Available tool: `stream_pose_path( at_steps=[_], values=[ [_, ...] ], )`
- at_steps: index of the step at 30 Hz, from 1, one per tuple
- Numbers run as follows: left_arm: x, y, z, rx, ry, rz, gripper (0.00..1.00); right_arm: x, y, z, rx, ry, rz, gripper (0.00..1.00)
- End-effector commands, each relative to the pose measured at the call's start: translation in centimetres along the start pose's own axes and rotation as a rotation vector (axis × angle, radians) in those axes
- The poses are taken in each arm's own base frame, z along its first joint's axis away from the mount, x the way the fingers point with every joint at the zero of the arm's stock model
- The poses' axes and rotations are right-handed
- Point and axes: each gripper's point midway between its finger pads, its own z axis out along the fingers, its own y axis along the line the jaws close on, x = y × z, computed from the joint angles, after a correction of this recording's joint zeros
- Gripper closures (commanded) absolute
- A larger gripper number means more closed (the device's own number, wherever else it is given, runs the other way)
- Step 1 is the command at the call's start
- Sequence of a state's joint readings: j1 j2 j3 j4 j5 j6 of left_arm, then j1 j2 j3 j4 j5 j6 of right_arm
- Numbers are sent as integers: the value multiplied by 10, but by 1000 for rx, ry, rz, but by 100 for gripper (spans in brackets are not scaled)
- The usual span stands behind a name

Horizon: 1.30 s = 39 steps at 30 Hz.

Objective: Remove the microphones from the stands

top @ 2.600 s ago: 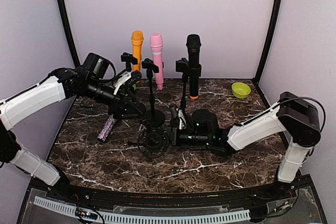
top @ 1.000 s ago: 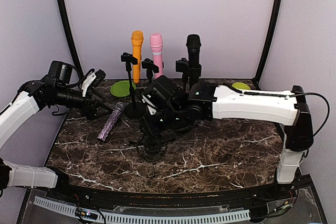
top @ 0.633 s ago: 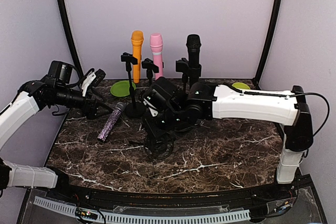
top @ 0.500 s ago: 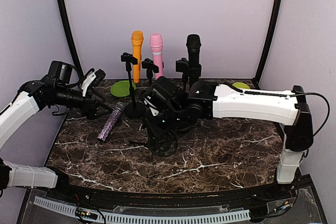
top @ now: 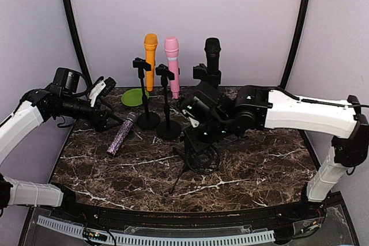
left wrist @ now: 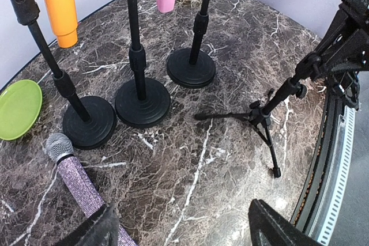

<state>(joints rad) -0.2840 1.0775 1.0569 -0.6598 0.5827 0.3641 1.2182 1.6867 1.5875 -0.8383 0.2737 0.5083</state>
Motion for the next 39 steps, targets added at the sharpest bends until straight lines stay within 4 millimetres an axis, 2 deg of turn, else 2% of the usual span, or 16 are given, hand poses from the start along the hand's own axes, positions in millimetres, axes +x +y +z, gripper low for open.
stream_pose_path(
  at_steps=[1,4,8,13,18,21,26,33,36,39],
  values=[
    [-3,-1,-7,-14,-11,28,20,13,-47,-40,95,-50,96,100],
    [-4,0,-8,-19,-13,34,20,31,-79,-56,135,-57,168,100],
    [-6,-1,-9,-18,-17,38,20,50,-123,-58,207,-50,248,100],
    [-8,-2,-10,-14,-20,39,20,64,-190,-65,456,-10,276,100],
    [-7,-2,-10,-13,-21,40,20,56,-254,-79,632,-42,332,100],
    [-7,-2,-10,-10,-23,43,20,44,-294,-82,669,-99,404,100],
    [-7,-3,-10,-6,-23,45,20,32,-356,-72,713,-140,484,99],
    [-6,-2,-12,-18,-19,57,20,22,-416,-55,759,-145,538,99],
    [-5,-2,-12,-17,-17,58,20,13,-428,-51,727,-155,560,98],
    [-5,-2,-11,-15,-16,57,20,7,-427,-44,673,-153,565,87]
  ],
)
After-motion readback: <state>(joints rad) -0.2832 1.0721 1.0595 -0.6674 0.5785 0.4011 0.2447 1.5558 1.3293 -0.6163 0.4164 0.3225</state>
